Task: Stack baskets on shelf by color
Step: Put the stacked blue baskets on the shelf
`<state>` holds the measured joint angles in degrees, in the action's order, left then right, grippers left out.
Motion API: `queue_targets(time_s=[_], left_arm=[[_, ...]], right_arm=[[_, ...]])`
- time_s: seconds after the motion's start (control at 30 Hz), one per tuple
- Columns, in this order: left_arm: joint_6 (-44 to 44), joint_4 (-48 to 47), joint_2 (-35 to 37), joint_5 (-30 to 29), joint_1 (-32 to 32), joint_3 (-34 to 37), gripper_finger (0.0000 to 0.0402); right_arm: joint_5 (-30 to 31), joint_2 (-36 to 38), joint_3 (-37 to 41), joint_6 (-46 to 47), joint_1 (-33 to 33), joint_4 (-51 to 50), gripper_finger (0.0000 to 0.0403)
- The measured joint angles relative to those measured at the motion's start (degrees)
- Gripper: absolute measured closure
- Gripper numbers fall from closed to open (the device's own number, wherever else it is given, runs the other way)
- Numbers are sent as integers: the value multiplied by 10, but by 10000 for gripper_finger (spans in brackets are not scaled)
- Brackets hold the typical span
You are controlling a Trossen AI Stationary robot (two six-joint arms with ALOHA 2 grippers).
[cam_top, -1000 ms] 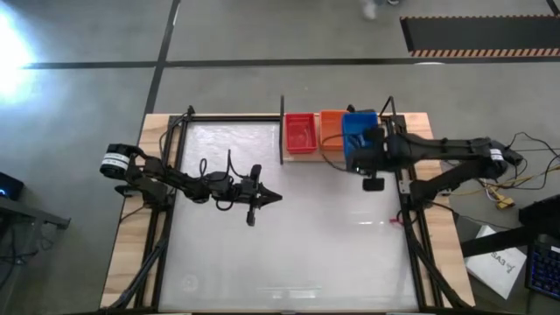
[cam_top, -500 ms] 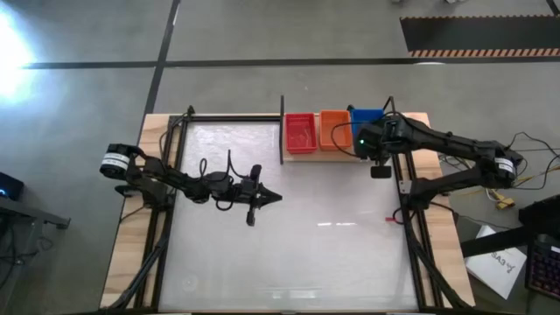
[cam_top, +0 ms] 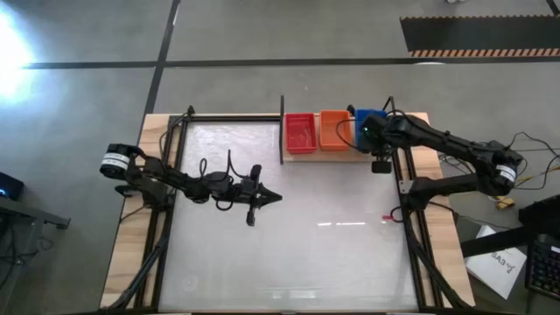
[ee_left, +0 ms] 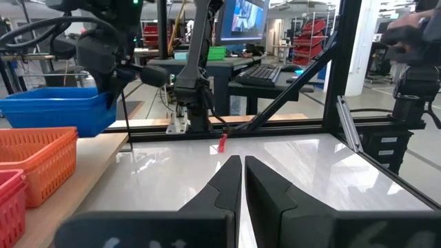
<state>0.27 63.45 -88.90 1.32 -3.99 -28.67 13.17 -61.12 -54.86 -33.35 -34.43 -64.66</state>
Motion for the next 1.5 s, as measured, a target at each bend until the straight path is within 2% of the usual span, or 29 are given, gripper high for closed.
queue_targets(time_s=[0.3,0.73,1.23,1.5], left_arm=[[0,0,0,0,0,0,398],[0,-1,0,0,0,0,398],[1,-1,0,0,0,0,398],[1,-1,0,0,0,0,398]], right_arm=[[-27,-15,19,-25,-45,25,390],[-27,-57,19,-43,-63,49,390],[-26,-57,20,-49,-66,65,390],[-26,-57,19,-46,-66,65,353]])
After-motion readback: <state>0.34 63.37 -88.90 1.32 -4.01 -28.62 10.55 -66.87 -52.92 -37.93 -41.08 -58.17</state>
